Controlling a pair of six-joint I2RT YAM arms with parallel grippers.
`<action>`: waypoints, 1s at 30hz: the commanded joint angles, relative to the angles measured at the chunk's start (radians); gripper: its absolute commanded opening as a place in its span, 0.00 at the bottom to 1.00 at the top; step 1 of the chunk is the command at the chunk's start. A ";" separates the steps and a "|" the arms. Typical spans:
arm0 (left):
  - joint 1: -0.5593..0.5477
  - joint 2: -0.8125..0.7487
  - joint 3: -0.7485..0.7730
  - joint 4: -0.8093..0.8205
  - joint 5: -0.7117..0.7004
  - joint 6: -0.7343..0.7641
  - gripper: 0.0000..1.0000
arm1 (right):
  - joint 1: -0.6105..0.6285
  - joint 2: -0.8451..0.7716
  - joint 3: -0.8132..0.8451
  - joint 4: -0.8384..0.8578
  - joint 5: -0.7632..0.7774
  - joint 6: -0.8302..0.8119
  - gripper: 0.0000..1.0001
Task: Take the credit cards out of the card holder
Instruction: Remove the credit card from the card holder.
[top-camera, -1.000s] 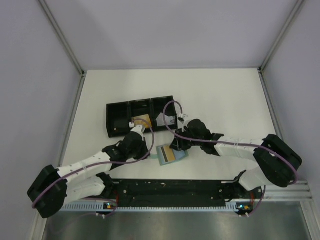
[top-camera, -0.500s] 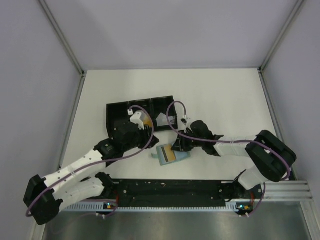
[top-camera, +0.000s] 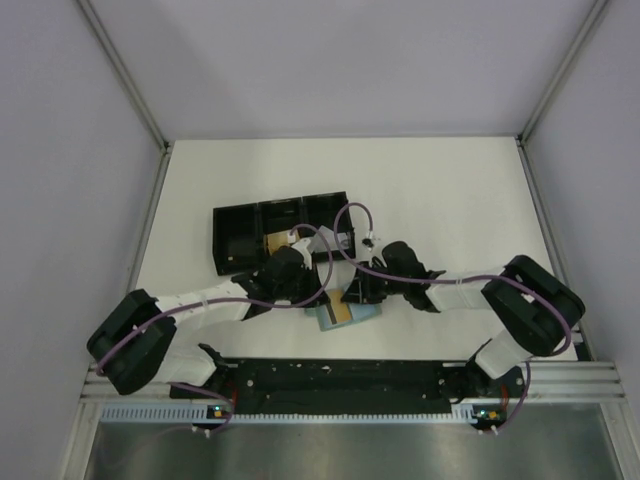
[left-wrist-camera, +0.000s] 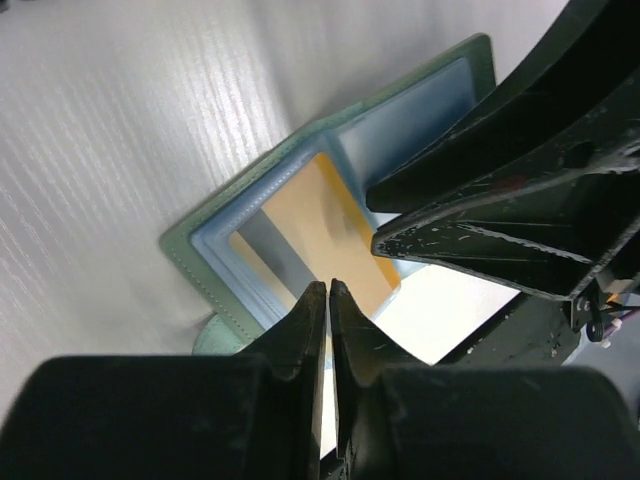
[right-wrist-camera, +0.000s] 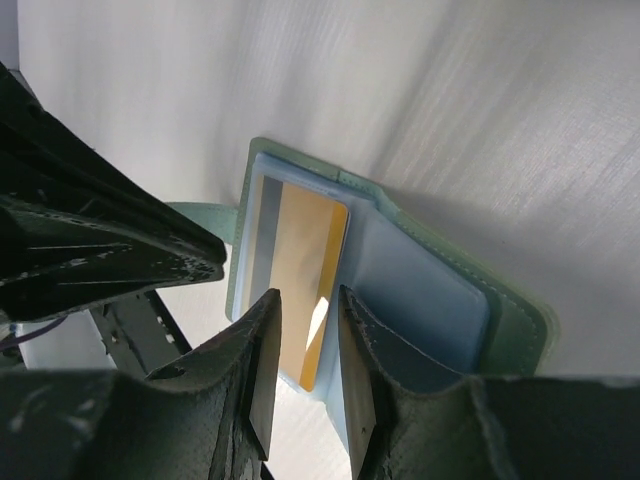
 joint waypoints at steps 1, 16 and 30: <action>0.002 0.039 -0.025 0.082 -0.013 -0.001 0.06 | -0.011 0.040 -0.010 0.095 -0.042 0.021 0.29; 0.002 0.079 -0.080 0.048 -0.048 -0.015 0.00 | -0.022 0.100 -0.029 0.190 -0.119 0.064 0.21; 0.002 0.062 -0.094 0.033 -0.073 -0.016 0.00 | -0.123 0.127 -0.105 0.344 -0.203 0.127 0.00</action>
